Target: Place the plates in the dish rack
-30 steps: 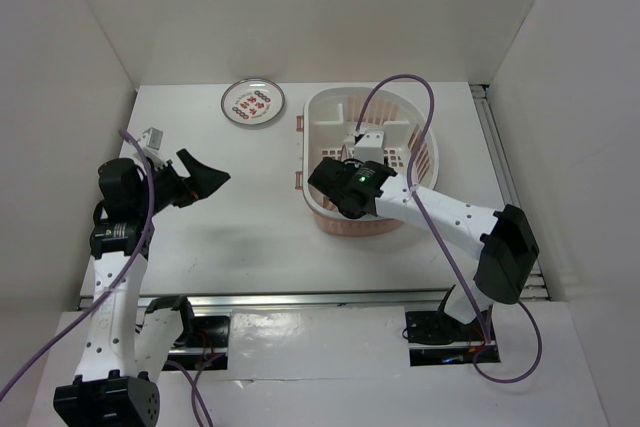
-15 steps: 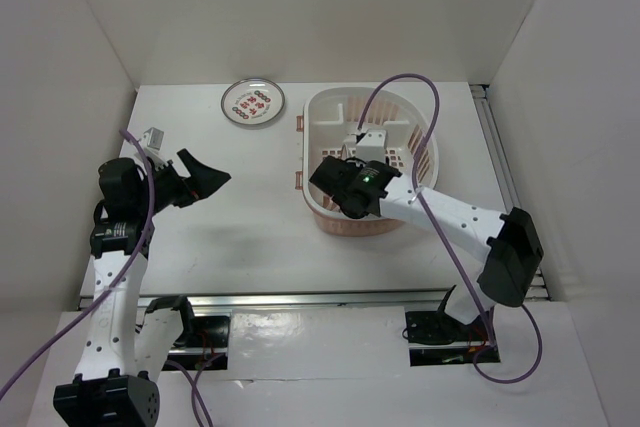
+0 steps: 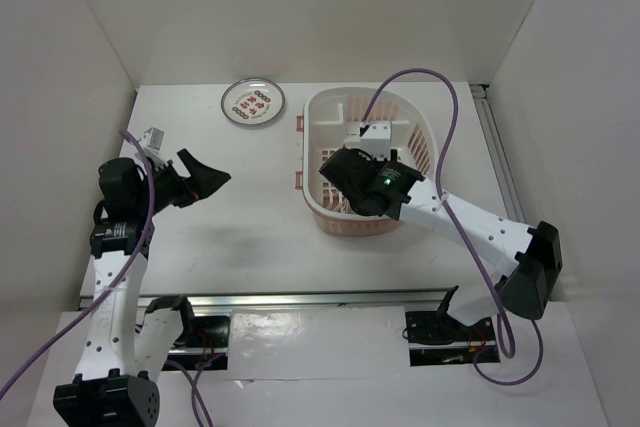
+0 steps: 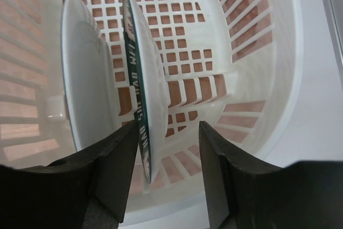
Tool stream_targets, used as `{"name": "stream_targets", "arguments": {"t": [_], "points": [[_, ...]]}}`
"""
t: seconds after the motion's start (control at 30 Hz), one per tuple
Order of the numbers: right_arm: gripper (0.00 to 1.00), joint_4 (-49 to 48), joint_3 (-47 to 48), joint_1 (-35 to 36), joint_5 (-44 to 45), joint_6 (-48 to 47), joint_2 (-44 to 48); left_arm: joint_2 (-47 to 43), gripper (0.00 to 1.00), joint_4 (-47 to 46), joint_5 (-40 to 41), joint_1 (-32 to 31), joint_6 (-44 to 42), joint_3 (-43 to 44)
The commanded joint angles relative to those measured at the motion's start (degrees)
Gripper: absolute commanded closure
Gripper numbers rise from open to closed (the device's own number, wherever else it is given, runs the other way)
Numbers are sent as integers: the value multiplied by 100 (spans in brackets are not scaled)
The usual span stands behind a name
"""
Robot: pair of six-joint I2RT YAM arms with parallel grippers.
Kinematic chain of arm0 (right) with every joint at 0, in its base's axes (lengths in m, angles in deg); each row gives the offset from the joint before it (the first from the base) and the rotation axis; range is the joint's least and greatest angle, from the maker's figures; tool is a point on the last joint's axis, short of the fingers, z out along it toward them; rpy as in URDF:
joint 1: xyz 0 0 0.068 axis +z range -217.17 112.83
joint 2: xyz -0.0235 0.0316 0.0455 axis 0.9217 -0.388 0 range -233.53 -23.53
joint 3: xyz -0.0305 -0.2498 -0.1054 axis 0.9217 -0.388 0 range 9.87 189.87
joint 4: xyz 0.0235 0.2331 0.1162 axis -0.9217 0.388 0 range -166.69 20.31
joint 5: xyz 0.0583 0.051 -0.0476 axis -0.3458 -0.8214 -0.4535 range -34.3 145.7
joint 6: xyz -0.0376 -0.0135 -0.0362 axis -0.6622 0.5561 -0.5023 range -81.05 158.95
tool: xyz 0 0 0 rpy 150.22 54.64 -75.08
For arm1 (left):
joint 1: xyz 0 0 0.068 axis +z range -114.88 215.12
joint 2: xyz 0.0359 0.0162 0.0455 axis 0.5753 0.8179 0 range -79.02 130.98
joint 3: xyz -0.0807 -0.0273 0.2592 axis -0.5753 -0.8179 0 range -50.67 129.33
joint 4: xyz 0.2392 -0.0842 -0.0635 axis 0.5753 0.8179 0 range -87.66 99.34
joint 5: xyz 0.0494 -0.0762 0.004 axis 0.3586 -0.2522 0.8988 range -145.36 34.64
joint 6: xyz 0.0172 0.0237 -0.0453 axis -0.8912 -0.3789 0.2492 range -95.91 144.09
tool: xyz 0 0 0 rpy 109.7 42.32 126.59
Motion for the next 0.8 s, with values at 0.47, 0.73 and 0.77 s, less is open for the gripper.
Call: {"name": "stream_targets", "arguments": {"t": [0.47,0.73,0.77], "points": [[0,-739,1368,317,-269,-1756,681,40,0,-330,-67,35,67,-95],[0,-2081,974,563,-2051,-2592,1628,1410,0,-2288,-246,35,1806,-973],[0,-2084,973,615,-2350,-2672,1708,1533,0,-2900,-96,35,1973,-1053]]}}
